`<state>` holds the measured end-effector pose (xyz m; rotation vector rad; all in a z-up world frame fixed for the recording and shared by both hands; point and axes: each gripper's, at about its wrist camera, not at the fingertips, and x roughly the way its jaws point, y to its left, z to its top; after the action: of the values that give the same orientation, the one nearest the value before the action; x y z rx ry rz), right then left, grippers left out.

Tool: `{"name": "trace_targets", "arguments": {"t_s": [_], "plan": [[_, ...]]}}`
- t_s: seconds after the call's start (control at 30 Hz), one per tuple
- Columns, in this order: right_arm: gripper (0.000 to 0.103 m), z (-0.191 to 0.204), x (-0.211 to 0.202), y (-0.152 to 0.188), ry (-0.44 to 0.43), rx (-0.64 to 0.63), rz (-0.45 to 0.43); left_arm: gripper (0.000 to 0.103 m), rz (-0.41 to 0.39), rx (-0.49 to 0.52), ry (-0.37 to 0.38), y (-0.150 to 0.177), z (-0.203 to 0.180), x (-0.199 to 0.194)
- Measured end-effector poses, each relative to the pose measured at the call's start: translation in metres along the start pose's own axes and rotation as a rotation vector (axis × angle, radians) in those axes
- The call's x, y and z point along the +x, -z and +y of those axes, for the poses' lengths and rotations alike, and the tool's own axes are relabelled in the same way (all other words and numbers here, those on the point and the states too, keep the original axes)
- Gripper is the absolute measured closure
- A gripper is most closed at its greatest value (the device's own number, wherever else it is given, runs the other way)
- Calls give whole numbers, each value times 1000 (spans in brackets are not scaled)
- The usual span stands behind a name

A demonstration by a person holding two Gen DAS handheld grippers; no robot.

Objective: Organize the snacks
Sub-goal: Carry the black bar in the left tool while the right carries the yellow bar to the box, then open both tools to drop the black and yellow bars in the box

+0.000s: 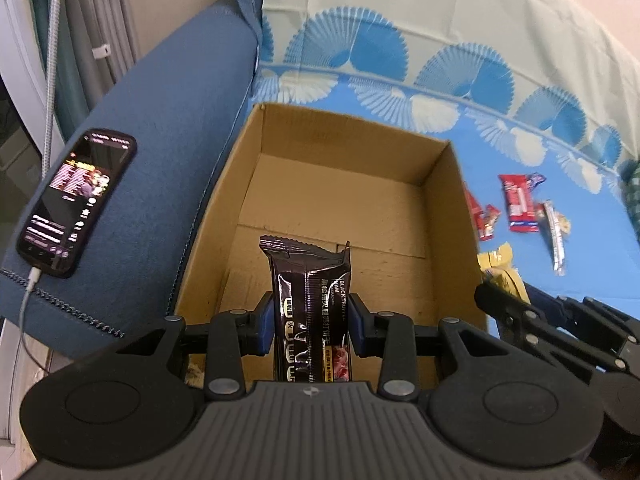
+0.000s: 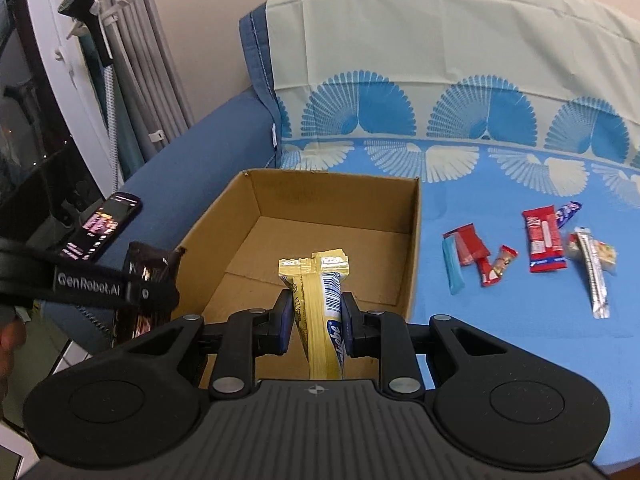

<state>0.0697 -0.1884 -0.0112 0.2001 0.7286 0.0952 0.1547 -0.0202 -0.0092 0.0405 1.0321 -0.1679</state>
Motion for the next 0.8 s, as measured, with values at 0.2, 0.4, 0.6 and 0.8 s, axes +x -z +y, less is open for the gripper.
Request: {"name": "trace_targets", "arguments": {"t_s": [0.2, 0.4, 0.6, 0.8], "plan": [[75, -5, 45, -1, -9, 12, 56, 62, 68, 15, -12, -6, 1, 46], [26, -15, 59, -2, 54, -6, 16, 9, 83, 12, -47, 0, 9, 76], [23, -47, 94, 5, 86, 69, 141, 8, 155, -21, -59, 10, 27, 94], [11, -32, 118, 16, 47, 45, 192, 8, 187, -47, -76, 18, 48, 100]]}}
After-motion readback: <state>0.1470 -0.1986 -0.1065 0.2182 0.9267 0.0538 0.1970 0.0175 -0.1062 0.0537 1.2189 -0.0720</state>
